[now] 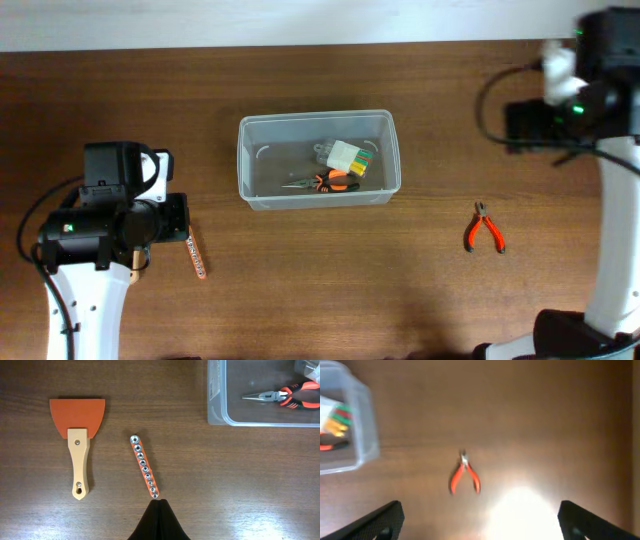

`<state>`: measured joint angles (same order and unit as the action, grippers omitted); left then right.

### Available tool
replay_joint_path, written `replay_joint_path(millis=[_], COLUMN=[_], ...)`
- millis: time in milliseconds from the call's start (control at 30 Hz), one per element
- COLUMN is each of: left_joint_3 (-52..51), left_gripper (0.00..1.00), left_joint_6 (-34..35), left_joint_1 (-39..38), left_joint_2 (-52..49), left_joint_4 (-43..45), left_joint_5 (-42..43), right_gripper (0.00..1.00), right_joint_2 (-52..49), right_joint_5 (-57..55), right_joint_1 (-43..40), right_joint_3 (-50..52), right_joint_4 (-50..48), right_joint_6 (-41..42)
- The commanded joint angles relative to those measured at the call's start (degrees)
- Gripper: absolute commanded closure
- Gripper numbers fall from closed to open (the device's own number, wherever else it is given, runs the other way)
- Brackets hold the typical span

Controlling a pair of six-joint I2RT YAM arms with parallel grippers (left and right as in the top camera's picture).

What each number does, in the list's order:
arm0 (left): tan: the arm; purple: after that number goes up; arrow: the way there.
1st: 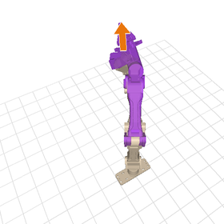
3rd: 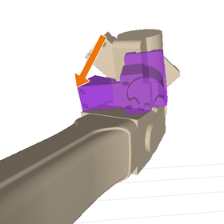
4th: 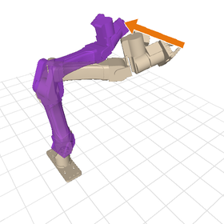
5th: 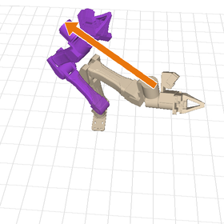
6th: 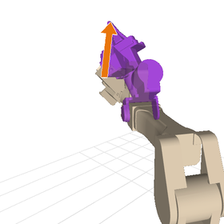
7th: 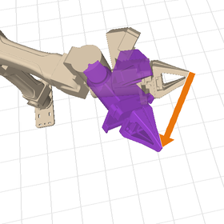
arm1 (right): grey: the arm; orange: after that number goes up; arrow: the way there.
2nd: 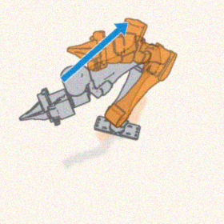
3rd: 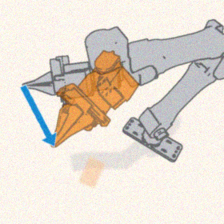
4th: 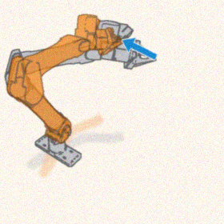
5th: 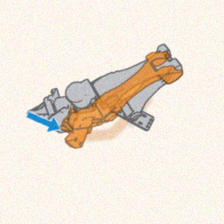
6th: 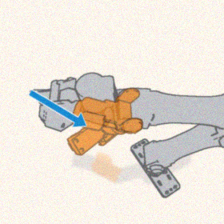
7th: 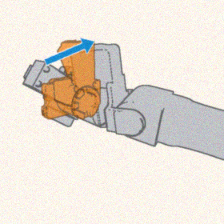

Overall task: Pack container
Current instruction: 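Raise the right gripper and move it right toward the red-handled pliers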

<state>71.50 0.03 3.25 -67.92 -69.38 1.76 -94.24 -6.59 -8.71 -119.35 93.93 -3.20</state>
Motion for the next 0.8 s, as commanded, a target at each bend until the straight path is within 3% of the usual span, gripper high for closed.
replay_joint_path(millis=[0,100,400,667,767], left_joint_3=[0.1,0.1,0.1,0.1,0.1], left_gripper=[0.98,0.98,0.98,0.98,0.98], left_joint_6=[0.3,0.3,0.3,0.4,0.4], left_joint_1=[0.3,0.3,0.3,0.3,0.3], left_joint_2=[0.4,0.6,1.6,1.6,1.6], left_joint_4=[-0.6,-0.9,-1.1,-0.8,-0.7], left_joint_5=[0.4,0.4,0.4,0.5,0.5], right_gripper=[0.01,0.01,0.01,0.01,0.01], right_joint_2=[4.3,8.5,25.8,22.4,18.1], right_joint_5=[2.6,7.8,5.9,6.9,8.1], right_joint_1=[-4.8,-7.5,-7.5,-7.4,-7.4], right_joint_3=[0.2,3.1,23.6,44.0,50.9], right_joint_4=[3.4,3.4,2.3,-11.5,-17.9], right_joint_6=[8.2,8.2,11.0,9.3,12.5])
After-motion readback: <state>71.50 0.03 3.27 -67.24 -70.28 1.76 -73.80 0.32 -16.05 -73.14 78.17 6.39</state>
